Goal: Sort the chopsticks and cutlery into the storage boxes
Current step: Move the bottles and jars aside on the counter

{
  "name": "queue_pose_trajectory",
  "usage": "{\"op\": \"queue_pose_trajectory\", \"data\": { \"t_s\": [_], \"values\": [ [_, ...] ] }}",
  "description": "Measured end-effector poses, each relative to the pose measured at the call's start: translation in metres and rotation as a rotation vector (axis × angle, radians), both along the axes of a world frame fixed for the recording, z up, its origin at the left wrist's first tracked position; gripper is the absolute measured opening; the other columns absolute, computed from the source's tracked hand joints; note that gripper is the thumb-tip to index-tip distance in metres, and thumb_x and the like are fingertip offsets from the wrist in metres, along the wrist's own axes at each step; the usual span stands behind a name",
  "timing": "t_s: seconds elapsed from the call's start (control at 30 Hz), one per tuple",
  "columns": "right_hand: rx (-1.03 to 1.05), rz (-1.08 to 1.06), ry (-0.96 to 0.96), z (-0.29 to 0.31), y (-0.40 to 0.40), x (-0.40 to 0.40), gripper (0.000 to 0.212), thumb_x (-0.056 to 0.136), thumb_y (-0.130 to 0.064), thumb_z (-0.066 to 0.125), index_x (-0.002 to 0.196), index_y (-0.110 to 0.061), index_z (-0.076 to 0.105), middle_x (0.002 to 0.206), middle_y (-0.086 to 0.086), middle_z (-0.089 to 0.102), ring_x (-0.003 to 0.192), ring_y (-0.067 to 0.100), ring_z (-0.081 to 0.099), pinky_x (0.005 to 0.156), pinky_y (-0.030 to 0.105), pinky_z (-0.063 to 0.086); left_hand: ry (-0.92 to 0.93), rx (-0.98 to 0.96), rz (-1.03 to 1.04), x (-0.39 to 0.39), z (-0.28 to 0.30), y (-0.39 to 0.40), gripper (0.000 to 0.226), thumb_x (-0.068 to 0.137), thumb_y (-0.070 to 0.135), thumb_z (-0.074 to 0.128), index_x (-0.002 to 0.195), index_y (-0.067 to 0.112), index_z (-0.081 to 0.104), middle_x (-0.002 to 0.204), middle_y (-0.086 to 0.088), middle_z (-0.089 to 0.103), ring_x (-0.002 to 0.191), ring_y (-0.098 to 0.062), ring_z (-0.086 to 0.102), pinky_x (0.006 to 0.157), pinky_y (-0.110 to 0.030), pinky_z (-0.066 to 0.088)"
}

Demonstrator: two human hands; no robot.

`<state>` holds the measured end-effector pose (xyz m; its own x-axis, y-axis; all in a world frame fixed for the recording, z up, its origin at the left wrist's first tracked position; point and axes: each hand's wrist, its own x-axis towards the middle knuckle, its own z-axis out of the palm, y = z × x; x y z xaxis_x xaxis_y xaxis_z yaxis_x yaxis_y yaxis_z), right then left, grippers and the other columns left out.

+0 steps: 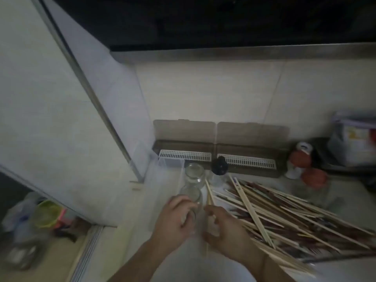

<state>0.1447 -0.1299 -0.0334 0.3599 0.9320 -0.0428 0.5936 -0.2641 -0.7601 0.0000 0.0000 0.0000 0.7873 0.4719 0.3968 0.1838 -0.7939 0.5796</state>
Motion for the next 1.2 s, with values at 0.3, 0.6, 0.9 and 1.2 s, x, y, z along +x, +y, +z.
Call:
{"op": "queue_pose_trajectory", "data": {
  "t_s": [0.3, 0.6, 0.9, 1.2],
  "values": [
    [-0.094, -0.134, -0.132, -0.026, 0.052, -0.053, 0.058, 0.062, -0.058, 0.057, 0.108, -0.042, 0.026, 0.115, -0.019, 0.037, 0.102, 0.012, 0.055, 0.068, 0.024, 0.04, -0.126, -0.301, 0.218, -0.002, -0.015, 0.034, 0.048, 0.073, -0.022, 0.053, 0.094, 0.018, 0.067, 0.095, 0.011, 0.06, 0.089, -0.004, 0.059, 0.078, -0.017, 0.046],
    [-0.019, -0.353, 0.081, -0.004, -0.001, -0.011, 0.072, 0.05, -0.056, 0.073, 0.105, -0.046, 0.028, 0.086, -0.017, 0.063, 0.078, -0.001, 0.064, 0.058, 0.013, 0.046, -0.247, -0.174, -0.01, 0.037, -0.008, 0.012, 0.02, 0.087, 0.017, 0.053, 0.099, 0.019, 0.069, 0.106, 0.008, 0.061, 0.103, -0.006, 0.059, 0.089, -0.019, 0.045],
    [0.269, -0.86, 0.067, 0.033, -0.128, 0.076, 0.082, 0.052, -0.068, 0.08, 0.12, -0.039, 0.044, 0.104, -0.023, 0.064, 0.086, -0.002, 0.066, 0.068, 0.016, 0.053, 0.19, -0.872, -0.14, 0.163, -0.01, -0.106, 0.011, 0.092, 0.015, 0.063, 0.096, 0.024, 0.067, 0.093, 0.003, 0.071, 0.085, -0.01, 0.068, 0.084, -0.04, 0.054],
    [0.249, -1.32, -0.002, 0.044, -0.268, 0.177, 0.066, 0.043, -0.068, 0.08, 0.102, -0.046, 0.058, 0.089, -0.026, 0.067, 0.08, -0.008, 0.062, 0.06, 0.005, 0.044, 0.586, -1.213, -0.607, 0.299, 0.017, -0.239, 0.025, 0.101, 0.035, 0.044, 0.102, 0.03, 0.069, 0.11, 0.016, 0.07, 0.104, 0.004, 0.06, 0.096, -0.022, 0.045]
  ]
}}
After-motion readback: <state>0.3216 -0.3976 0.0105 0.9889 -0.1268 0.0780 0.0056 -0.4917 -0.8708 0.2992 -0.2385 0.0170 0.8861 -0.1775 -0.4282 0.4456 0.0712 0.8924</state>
